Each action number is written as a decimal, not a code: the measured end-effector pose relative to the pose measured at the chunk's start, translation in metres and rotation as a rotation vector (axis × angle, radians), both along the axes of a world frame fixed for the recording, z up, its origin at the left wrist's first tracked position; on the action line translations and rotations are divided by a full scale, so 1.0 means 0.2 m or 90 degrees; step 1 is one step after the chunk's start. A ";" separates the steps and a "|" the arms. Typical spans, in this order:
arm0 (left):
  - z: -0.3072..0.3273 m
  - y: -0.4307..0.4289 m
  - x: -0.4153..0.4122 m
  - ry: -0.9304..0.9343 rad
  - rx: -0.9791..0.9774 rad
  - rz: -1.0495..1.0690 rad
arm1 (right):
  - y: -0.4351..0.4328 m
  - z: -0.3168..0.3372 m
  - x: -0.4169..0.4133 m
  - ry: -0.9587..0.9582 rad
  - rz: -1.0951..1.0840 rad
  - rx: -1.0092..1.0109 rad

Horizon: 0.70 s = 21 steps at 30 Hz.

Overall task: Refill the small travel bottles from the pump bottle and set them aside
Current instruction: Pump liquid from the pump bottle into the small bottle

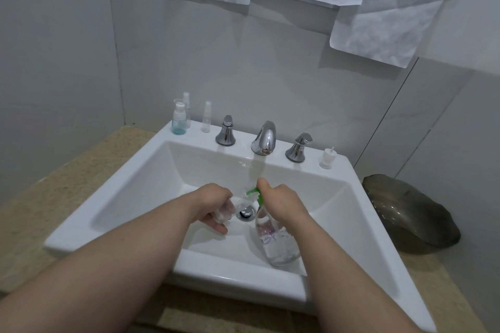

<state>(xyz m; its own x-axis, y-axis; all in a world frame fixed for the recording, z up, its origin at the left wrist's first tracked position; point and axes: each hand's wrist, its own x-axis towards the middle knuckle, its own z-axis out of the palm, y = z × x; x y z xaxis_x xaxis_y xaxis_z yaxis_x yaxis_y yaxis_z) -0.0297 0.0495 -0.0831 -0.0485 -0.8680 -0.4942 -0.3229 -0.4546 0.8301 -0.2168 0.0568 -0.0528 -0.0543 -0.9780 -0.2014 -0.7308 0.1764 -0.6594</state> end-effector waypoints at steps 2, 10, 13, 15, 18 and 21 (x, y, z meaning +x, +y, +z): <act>0.01 0.01 0.00 0.001 0.001 0.002 | 0.01 0.01 0.00 0.010 -0.004 -0.002; 0.02 0.00 0.00 0.015 -0.014 0.031 | 0.00 -0.01 0.00 0.057 -0.008 0.012; 0.02 0.00 0.00 0.014 -0.020 0.030 | 0.01 0.00 0.00 0.057 -0.006 0.006; 0.02 -0.01 0.00 0.014 -0.021 0.030 | 0.01 0.00 0.00 0.053 -0.003 0.009; 0.01 -0.01 0.00 0.012 -0.022 0.030 | 0.00 -0.01 0.00 0.043 -0.001 0.015; 0.01 -0.02 0.00 0.010 -0.020 0.026 | 0.00 -0.01 0.00 0.033 -0.002 0.005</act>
